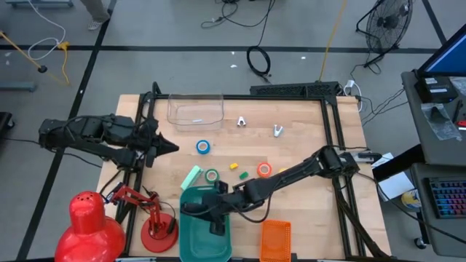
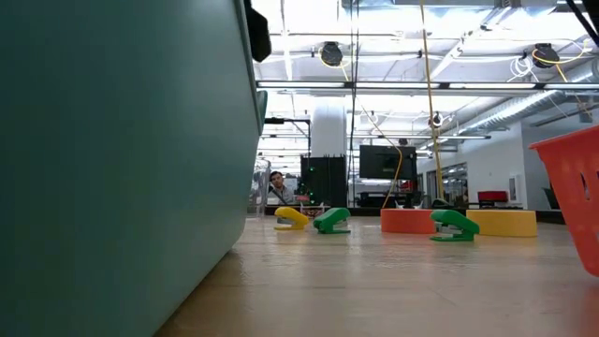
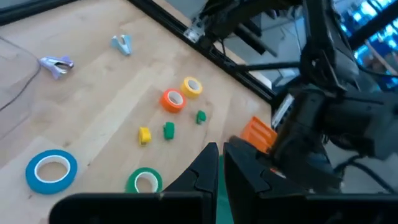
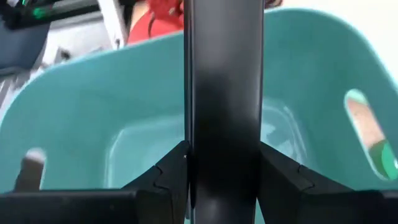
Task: Pick and place Stapler, Stapler remover, tape
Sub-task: Put the black stapler into the green bin
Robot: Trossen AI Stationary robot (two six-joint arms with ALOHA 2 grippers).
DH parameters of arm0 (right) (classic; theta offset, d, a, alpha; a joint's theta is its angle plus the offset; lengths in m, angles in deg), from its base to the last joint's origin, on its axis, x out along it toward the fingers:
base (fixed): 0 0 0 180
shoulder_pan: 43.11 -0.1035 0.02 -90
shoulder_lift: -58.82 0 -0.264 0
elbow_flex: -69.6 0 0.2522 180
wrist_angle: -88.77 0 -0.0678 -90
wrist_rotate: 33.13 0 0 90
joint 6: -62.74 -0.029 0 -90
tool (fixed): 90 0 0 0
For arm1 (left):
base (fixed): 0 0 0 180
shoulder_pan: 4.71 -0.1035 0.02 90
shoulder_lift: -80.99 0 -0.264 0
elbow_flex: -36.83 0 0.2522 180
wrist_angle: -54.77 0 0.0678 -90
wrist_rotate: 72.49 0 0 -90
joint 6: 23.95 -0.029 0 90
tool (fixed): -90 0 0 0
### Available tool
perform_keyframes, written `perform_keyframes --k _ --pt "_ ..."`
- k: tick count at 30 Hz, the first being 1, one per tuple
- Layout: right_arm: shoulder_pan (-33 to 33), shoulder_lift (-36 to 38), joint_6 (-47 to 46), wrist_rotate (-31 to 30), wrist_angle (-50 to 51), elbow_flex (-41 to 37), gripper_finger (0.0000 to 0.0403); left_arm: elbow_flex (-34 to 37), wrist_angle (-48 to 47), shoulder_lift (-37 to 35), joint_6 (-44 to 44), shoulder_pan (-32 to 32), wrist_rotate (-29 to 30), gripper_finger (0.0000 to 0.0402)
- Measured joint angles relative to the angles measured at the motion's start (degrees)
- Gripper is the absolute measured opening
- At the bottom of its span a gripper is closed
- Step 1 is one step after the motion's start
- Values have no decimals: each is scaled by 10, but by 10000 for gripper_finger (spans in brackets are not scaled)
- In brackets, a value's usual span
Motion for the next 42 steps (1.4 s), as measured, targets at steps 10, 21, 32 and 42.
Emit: perform_keyframes --k 10,21,32,42 --pt "18 0 -48 -53 45 1 132 0 -14 -9 -18 28 -25 26" --pt "11 0 -66 -19 106 0 132 0 -34 -42 -15 34 -24 26" --pt "9 0 -97 16 146 0 132 0 -36 -82 -12 34 -9 26" --pt "8 0 -105 27 159 -7 156 0 -36 -81 -5 34 -8 26"
